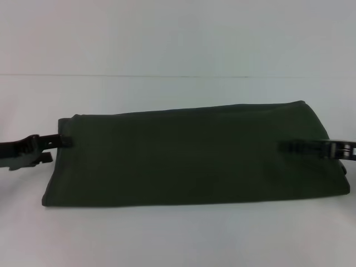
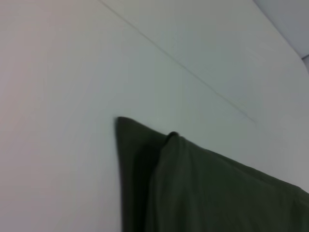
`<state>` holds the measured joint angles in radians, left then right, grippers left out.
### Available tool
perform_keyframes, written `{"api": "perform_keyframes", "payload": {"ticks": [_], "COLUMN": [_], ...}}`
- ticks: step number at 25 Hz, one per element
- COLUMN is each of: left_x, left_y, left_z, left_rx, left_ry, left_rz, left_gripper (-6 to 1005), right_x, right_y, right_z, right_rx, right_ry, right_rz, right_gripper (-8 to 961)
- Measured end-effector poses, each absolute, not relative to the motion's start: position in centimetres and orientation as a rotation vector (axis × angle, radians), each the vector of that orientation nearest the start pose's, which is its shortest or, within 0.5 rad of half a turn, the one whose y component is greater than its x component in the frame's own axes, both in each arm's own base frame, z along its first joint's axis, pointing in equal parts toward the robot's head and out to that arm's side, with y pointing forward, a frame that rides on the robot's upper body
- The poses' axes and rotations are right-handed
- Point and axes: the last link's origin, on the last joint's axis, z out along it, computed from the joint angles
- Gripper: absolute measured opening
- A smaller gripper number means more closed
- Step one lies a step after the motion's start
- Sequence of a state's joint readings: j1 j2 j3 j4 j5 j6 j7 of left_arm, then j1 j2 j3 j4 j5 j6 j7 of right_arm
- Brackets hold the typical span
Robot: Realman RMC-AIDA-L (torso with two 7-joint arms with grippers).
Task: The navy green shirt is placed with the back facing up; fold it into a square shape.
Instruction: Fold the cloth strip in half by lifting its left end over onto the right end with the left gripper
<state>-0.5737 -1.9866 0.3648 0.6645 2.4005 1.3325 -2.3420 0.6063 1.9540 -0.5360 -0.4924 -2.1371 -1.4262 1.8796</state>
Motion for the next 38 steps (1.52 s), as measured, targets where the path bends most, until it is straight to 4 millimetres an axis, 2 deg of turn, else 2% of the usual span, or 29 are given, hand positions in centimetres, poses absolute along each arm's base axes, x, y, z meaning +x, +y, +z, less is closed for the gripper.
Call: {"api": "perform_keyframes", "payload": {"ticks": [1,2,3,8,12,18,23,38], "left_x": [-34.1,-33.8,-33.8,-33.8,-33.8,-32.4,-32.4,-33.4], "left_y": [35.8,36.1,36.1,36.3,36.1,36.1,36.9,37.7], "left_z": [6.2,6.2,6.2,6.6,6.4,4.6,3.7,4.3], "left_rx": [-1.899,-1.908,-1.908,-1.889,-1.874,-1.94,-1.937,-1.882], "left_ry": [-1.847,-1.845,-1.845,-1.862,-1.904,-1.973,-1.931,-1.864], "left_rz": [-0.551,-0.548,-0.548,-0.549,-0.558,-0.581,-0.515,-0.436], "left_gripper": [861,861,861,861,861,860,860,862], "right_x": [29.1,27.9,27.9,25.4,24.1,23.7,23.7,23.6], "right_y": [36.1,36.4,36.4,36.9,37.2,37.7,37.7,37.8], "right_z": [2.6,1.7,1.7,0.2,-0.6,-1.7,-1.9,-1.8], "right_rx": [-2.451,-2.545,-2.545,-2.677,-2.72,-2.732,-2.73,-2.727], "right_ry": [1.331,1.172,1.172,0.739,0.551,0.514,0.527,0.522], "right_rz": [0.648,0.617,0.617,0.53,0.484,0.433,0.435,0.437], "right_gripper": [866,866,865,865,865,866,866,866]}}
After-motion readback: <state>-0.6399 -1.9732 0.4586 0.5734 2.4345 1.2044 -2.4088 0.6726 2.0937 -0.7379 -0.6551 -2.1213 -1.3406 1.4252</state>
